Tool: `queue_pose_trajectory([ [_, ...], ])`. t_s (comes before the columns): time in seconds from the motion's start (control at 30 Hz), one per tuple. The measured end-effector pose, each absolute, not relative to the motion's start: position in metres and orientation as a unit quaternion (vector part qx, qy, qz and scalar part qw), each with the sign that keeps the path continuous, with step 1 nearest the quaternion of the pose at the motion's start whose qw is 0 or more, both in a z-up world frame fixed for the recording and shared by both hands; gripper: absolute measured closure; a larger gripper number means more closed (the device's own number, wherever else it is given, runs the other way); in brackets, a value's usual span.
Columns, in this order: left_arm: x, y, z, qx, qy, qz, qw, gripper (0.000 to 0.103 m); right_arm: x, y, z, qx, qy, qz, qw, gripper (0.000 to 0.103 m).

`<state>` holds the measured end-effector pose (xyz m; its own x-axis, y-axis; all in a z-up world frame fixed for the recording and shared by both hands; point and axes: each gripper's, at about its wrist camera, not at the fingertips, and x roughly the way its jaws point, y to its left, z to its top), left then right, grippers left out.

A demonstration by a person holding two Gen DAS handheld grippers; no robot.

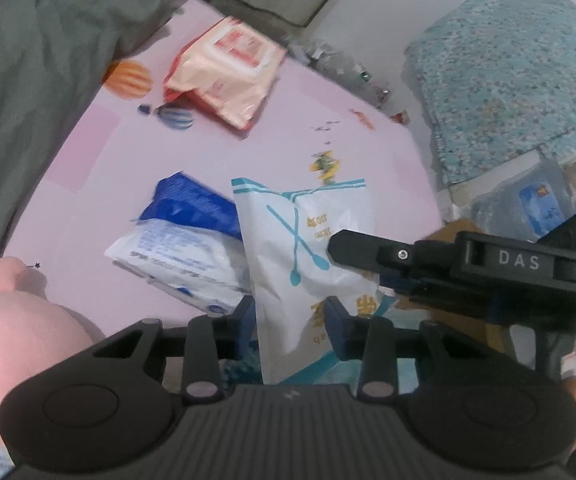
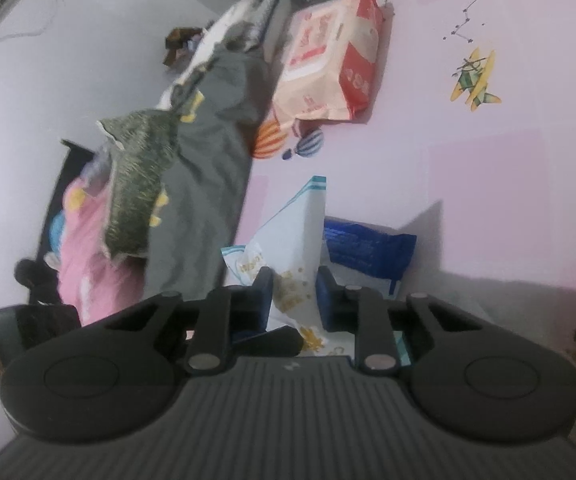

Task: Organize soft objects
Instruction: 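Carry the white snack bag into the cardboard box and release it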

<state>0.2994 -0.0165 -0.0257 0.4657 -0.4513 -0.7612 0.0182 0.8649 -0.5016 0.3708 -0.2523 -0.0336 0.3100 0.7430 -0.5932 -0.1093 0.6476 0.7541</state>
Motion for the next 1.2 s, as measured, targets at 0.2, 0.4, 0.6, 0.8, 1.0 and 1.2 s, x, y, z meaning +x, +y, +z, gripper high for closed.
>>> queue_pose_trajectory([
  [0.2, 0.277, -0.055, 0.023, -0.186, 0.455, -0.193, 0.849, 0.063, 0.339, -0.303, 0.003, 0.344, 0.466, 0.288, 0.763, 0.082],
  [0.4, 0.251, -0.097, 0.055, -0.143, 0.414, -0.245, 0.865, 0.046, 0.298, -0.394, 0.041, 0.369, 0.401, 0.243, 0.803, 0.083],
  [0.6, 0.233, -0.107, 0.047, -0.123, 0.419, -0.246, 0.865, 0.046, 0.268, -0.496, 0.054, 0.346, 0.369, 0.115, 0.855, 0.083],
  [0.8, 0.220, -0.086, 0.032, -0.132, 0.431, -0.219, 0.865, 0.046, 0.279, -0.545, 0.027, 0.303, 0.394, 0.024, 0.867, 0.084],
  [1.0, 0.214, -0.065, 0.024, -0.144, 0.436, -0.191, 0.867, 0.046, 0.305, -0.551, -0.009, 0.247, 0.414, -0.021, 0.876, 0.084],
  [1.2, 0.203, -0.050, 0.024, -0.138, 0.427, -0.176, 0.876, 0.043, 0.303, -0.548, -0.012, 0.231, 0.407, -0.035, 0.883, 0.082],
])
